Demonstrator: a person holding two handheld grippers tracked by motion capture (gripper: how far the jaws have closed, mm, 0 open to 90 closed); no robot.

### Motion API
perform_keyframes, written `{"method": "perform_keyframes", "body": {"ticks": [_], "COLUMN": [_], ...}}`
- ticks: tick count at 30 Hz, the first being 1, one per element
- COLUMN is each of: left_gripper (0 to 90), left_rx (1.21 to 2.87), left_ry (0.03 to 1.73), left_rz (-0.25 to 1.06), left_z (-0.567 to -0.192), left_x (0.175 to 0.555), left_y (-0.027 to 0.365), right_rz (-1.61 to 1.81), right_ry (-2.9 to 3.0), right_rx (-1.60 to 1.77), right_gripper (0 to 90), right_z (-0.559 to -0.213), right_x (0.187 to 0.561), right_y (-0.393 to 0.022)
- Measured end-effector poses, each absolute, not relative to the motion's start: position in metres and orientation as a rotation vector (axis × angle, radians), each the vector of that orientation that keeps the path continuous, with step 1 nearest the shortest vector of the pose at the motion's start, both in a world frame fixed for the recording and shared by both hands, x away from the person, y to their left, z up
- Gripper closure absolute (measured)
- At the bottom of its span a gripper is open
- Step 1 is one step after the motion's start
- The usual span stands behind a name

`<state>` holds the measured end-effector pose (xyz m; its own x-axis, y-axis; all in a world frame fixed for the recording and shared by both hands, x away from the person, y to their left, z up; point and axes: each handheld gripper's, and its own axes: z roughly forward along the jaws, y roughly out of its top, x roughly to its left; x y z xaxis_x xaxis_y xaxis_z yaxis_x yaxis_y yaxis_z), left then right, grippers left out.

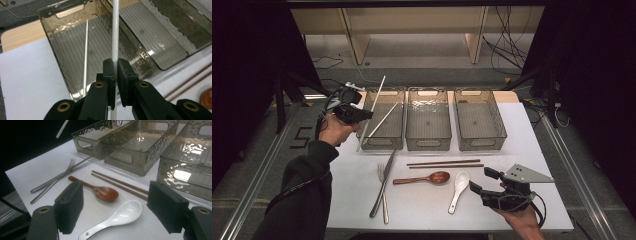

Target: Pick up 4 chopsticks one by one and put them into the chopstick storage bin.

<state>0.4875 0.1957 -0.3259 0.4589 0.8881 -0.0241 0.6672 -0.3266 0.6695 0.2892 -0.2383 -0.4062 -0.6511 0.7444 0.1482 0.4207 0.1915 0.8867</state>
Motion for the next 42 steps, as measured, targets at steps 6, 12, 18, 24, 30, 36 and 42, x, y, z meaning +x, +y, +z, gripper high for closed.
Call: {"method": "perform_keyframes", "body": {"ticks": [6, 12, 18, 24, 30, 36, 42], "left_gripper": [84.6, 84.6, 84.6, 84.6, 84.6, 84.5, 84.5], "left_rx": [2.073, 2.057, 2.082, 2.052, 2.037, 2.026, 2.037], "left_ry": [1.284, 1.307, 1.303, 1.317, 1.336, 1.338, 1.340], "left_rz": [0.500, 0.512, 0.528, 0.559, 0.573, 0.588, 0.596], "left_z": [-0.320, -0.322, -0.332, -0.336, -0.345, -0.350, -0.360], "left_x": [0.503, 0.520, 0.531, 0.539, 0.543, 0.543, 0.542], "left_y": [0.194, 0.198, 0.194, 0.196, 0.198, 0.199, 0.198], "right_rz": [1.453, 1.458, 1.458, 1.462, 1.464, 1.467, 1.469], "right_ry": [2.160, 2.158, 2.168, 2.164, 2.162, 2.163, 2.163], "right_rx": [1.107, 1.111, 1.110, 1.110, 1.108, 1.110, 1.107], "right_gripper": [29.9, 29.9, 29.9, 29.9, 29.9, 29.9, 29.9], "right_z": [-0.407, -0.407, -0.408, -0.408, -0.407, -0.407, -0.407], "right_x": [0.290, 0.290, 0.290, 0.290, 0.290, 0.290, 0.289], "right_y": [-0.238, -0.239, -0.239, -0.240, -0.240, -0.240, -0.240]}}
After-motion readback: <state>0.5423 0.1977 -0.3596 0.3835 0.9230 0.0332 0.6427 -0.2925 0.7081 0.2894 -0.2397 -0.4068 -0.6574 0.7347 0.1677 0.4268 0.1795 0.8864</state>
